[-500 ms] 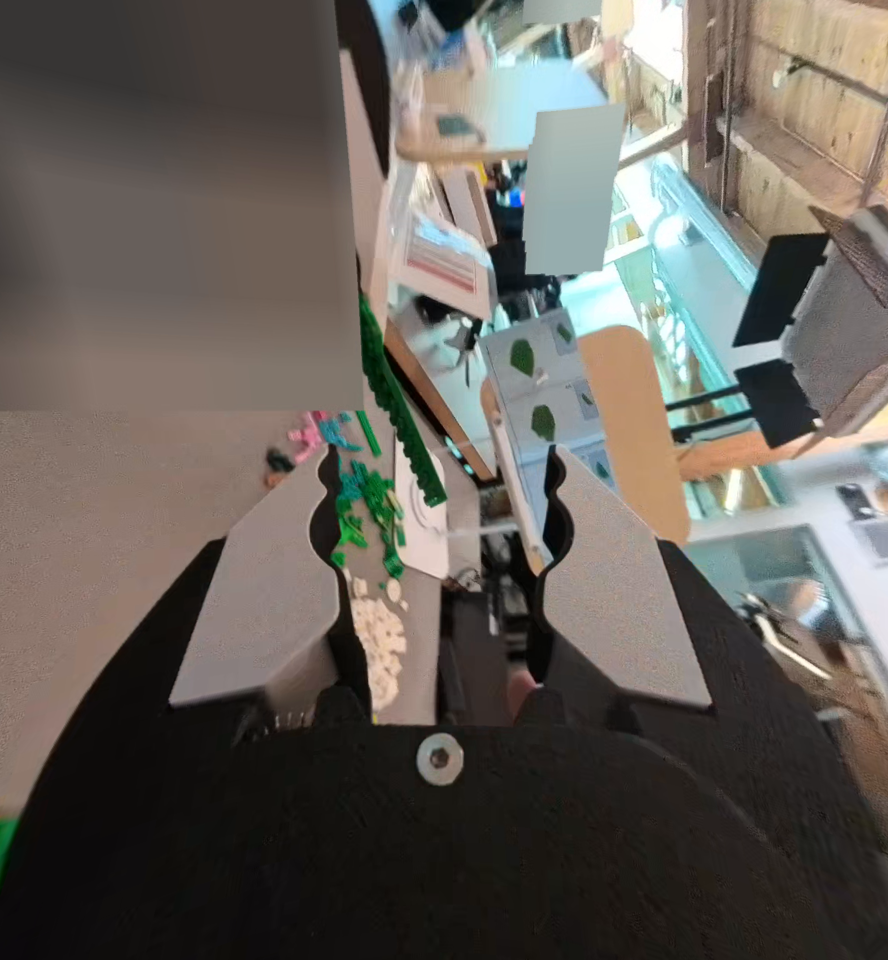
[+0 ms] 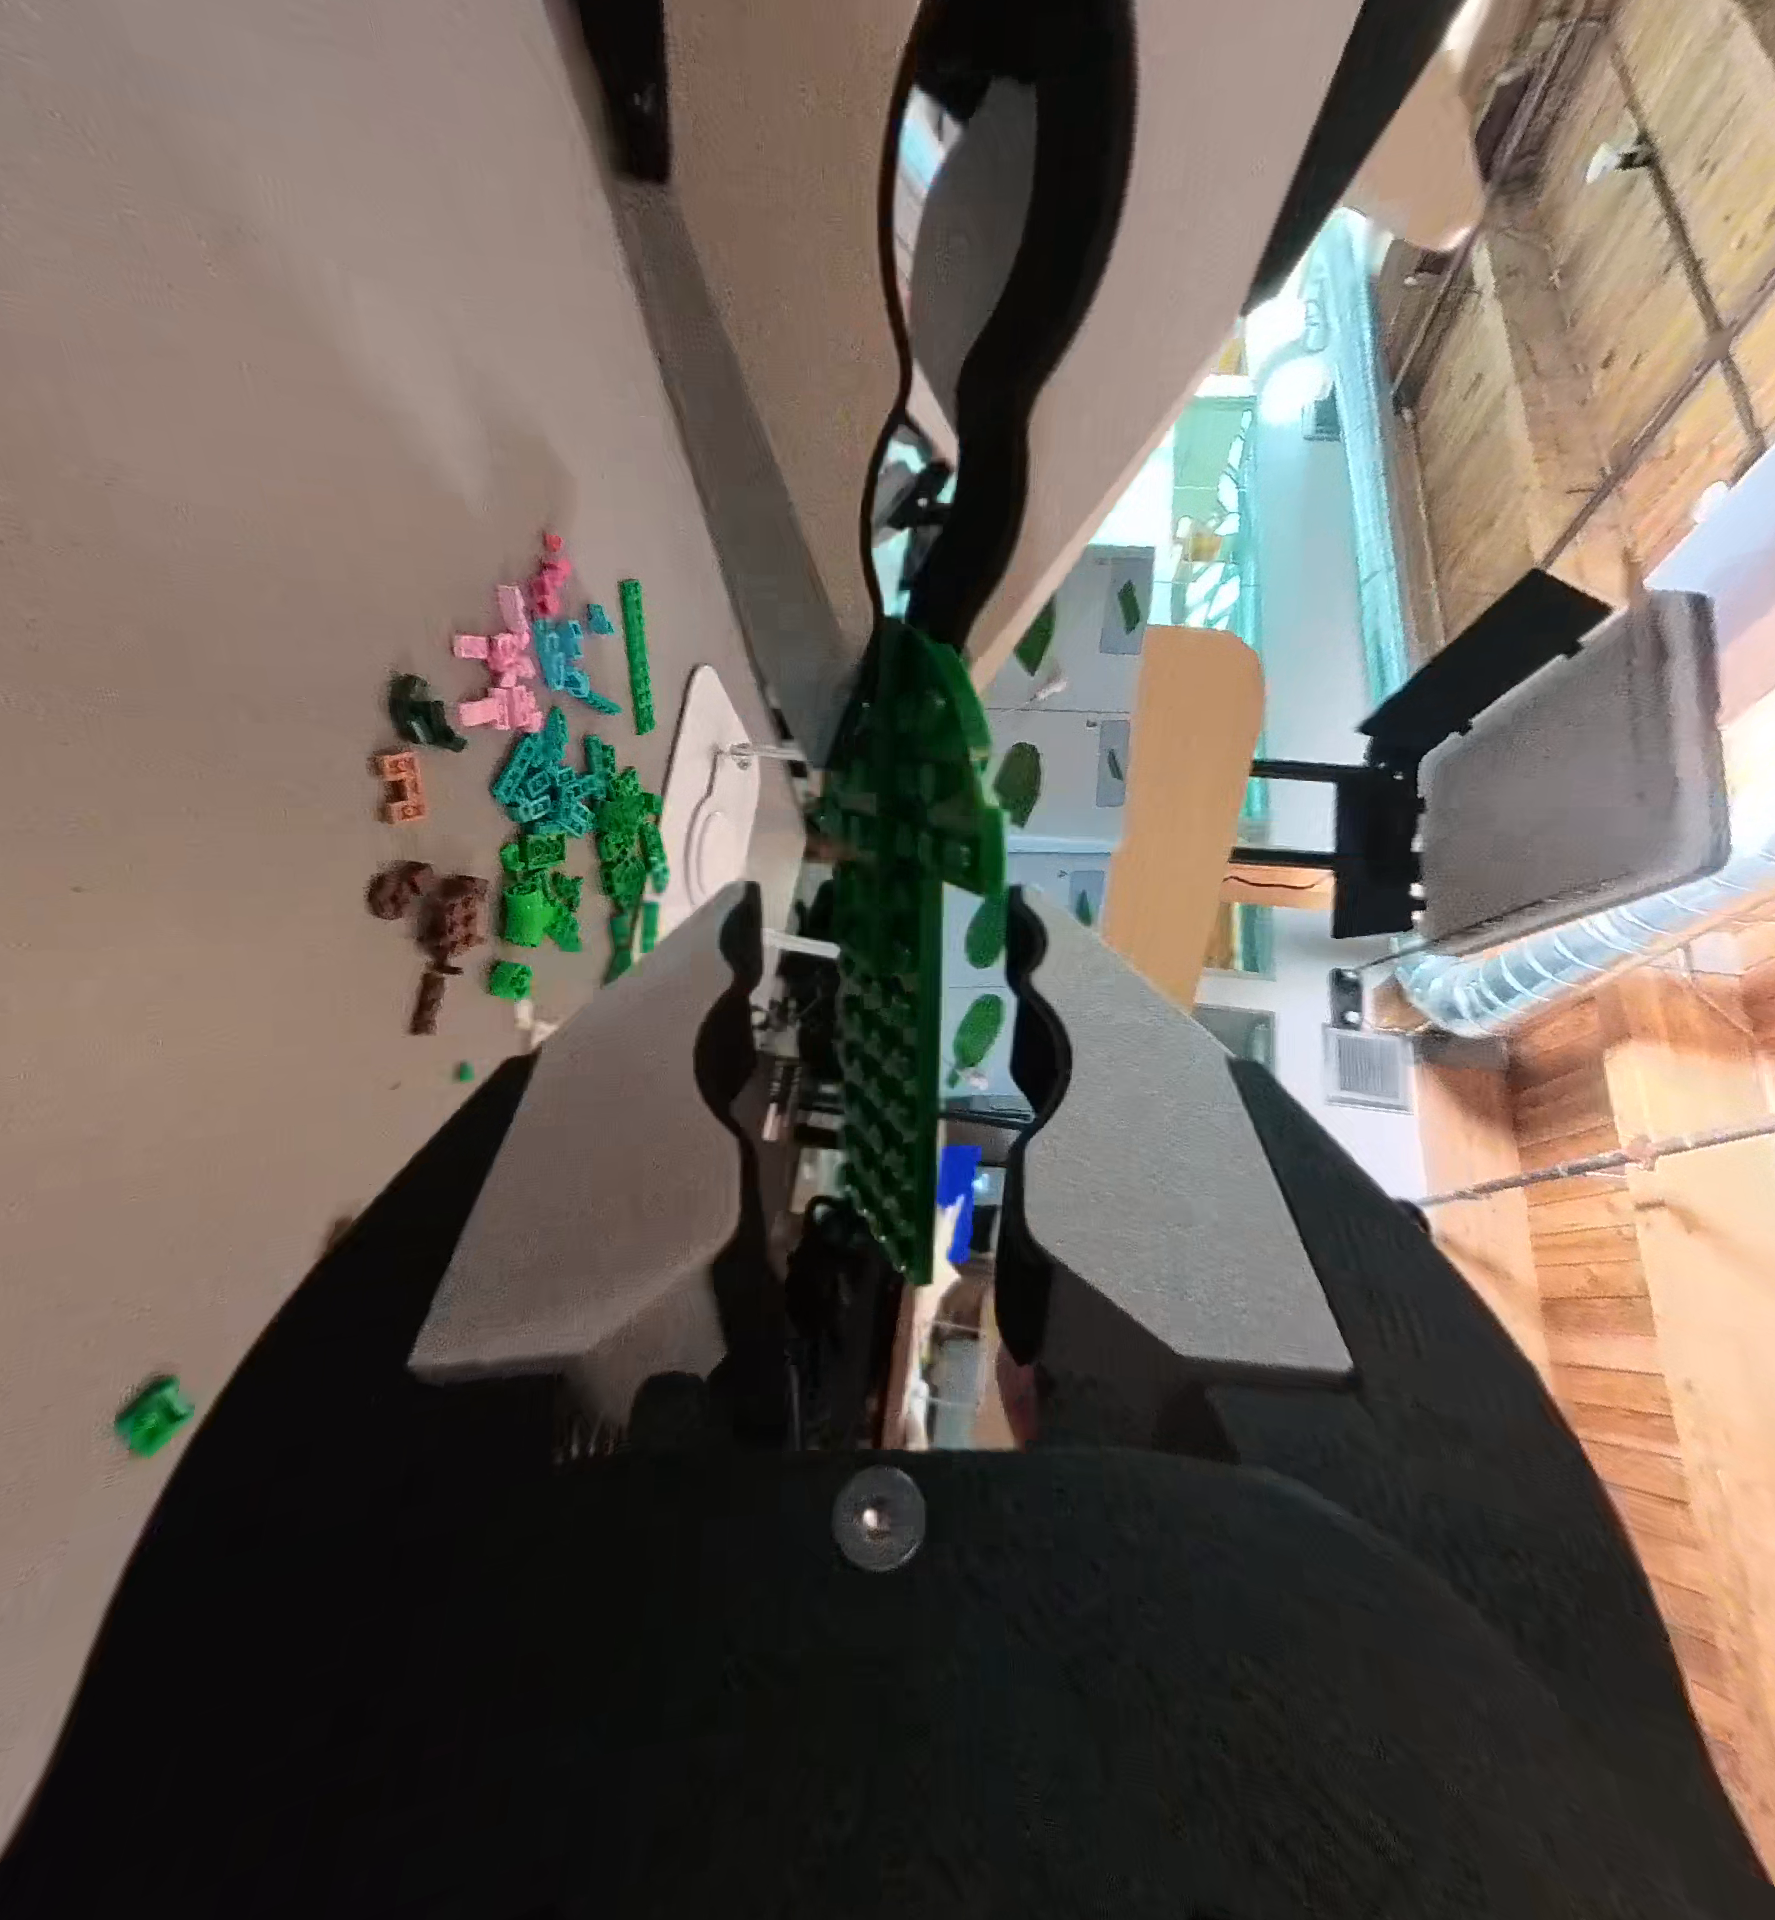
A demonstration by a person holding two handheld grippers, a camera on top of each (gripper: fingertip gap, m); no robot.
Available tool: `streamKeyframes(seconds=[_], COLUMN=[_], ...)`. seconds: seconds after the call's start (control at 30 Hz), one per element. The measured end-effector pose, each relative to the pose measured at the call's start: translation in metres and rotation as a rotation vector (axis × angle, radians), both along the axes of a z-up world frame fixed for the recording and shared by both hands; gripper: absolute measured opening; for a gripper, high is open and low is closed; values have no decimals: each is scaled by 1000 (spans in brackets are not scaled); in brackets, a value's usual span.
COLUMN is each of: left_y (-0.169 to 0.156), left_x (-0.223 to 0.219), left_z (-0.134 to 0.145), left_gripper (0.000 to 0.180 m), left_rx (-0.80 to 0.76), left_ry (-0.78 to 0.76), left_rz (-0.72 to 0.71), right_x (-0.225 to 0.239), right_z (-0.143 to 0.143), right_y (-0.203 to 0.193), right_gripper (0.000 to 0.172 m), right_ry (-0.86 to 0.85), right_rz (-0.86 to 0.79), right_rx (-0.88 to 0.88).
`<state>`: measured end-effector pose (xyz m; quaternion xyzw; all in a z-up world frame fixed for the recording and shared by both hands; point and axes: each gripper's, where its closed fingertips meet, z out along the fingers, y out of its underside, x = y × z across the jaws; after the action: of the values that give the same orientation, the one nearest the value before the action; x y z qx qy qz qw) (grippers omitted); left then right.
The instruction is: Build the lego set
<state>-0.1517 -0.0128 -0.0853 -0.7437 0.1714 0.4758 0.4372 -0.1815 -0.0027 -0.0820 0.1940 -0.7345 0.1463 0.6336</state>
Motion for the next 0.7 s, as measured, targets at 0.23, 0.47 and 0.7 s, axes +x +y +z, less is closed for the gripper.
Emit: streamKeyframes(seconds=[0.23, 0.47, 0.7], left_y=[2, 0, 2], left_x=[0, 1, 1], left_z=[0, 2, -2], left_gripper=[5, 5, 6], left_rx=[-17, -27, -57], left_ry=[-29, -48, -73], left_rz=[24, 44, 55], right_x=[0, 12, 10], right_z=[0, 6, 3], right_y=[-5, -13, -14], right_gripper=[44, 57, 40], right_ry=[32, -82, -93], right_rz=[21, 128, 128], right_rx=[-4, -157, -166])
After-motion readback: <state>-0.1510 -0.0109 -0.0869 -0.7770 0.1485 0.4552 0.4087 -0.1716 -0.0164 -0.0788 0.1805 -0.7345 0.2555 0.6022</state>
